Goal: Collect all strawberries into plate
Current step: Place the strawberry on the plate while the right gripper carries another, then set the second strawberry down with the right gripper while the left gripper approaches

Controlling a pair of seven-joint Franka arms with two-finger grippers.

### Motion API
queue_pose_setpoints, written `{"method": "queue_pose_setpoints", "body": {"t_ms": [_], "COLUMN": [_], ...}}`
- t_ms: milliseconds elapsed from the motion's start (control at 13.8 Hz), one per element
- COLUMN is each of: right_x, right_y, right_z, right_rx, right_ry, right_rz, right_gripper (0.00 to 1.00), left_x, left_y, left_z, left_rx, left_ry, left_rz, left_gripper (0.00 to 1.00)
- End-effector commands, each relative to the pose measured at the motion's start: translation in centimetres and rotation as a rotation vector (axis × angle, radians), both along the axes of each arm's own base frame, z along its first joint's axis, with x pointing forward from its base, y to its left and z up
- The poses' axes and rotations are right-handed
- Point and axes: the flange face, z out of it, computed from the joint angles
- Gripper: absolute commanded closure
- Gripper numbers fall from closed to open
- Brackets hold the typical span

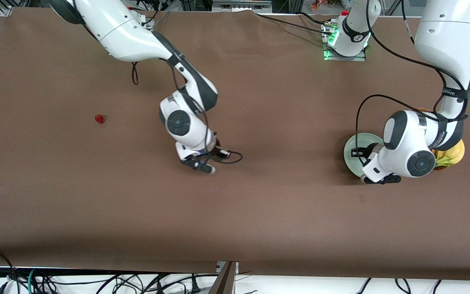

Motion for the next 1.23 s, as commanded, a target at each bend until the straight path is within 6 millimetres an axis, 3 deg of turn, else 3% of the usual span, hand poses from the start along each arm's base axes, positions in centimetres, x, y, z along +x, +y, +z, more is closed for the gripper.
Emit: {"method": "queue_pose_setpoints", "body": {"t_ms": [0,72,145,217,290,362,434,507,652,797,1014,1159], "right_x": [-0.9,-1.8,-2.8,-3.8,-4.6,-5.6,-6.2,-6.2,-4.6,-1.1,3.5,5.9], "right_y": [6.7,8.5,10.1,11.3,12.1,12.9,13.4,13.3,12.4,9.1,0.4,-5.8], "right_z": [-0.5,-0.5,-0.9,-1.4,-2.0,-2.7,-3.3,-3.4,-1.1,3.4,9.9,11.4], "right_rx": [0.095,0.133,0.165,0.190,0.204,0.209,0.208,0.203,0.209,0.172,0.042,-0.030], "right_ry": [-0.036,-0.060,-0.085,-0.107,-0.118,-0.120,-0.116,-0.118,-0.136,-0.126,-0.072,-0.018], "right_rz": [-0.104,-0.121,-0.119,-0.107,-0.099,-0.087,-0.080,-0.076,-0.083,-0.091,0.047,0.176], "right_gripper": [1.00,1.00,1.00,1.00,1.00,0.84,0.62,0.01,0.00,0.00,0.00,0.00], "left_x": [-2.0,-2.2,-2.2,-2.2,-2.2,-2.2,-2.2,-2.1,-2.2,-2.5,-3.1,-3.6], "left_y": [1.0,1.2,1.3,1.3,1.3,1.2,0.9,0.5,-1.9,-5.2,-11.5,-15.8], "left_z": [-3.9,-4.4,-4.5,-4.4,-4.2,-4.0,-3.4,-2.6,-0.5,1.4,2.9,3.5], "left_rx": [0.039,0.056,0.057,0.057,0.058,0.060,0.059,0.058,0.043,0.038,0.056,0.058], "left_ry": [-0.054,-0.074,-0.074,-0.074,-0.074,-0.073,-0.067,-0.060,-0.064,-0.080,-0.109,-0.136], "left_rz": [-0.078,-0.101,-0.102,-0.101,-0.101,-0.100,-0.102,-0.095,-0.118,-0.115,-0.009,0.064], "left_gripper": [1.00,0.94,0.59,0.01,0.00,0.00,0.00,0.00,0.00,0.00,0.00,0.00]}}
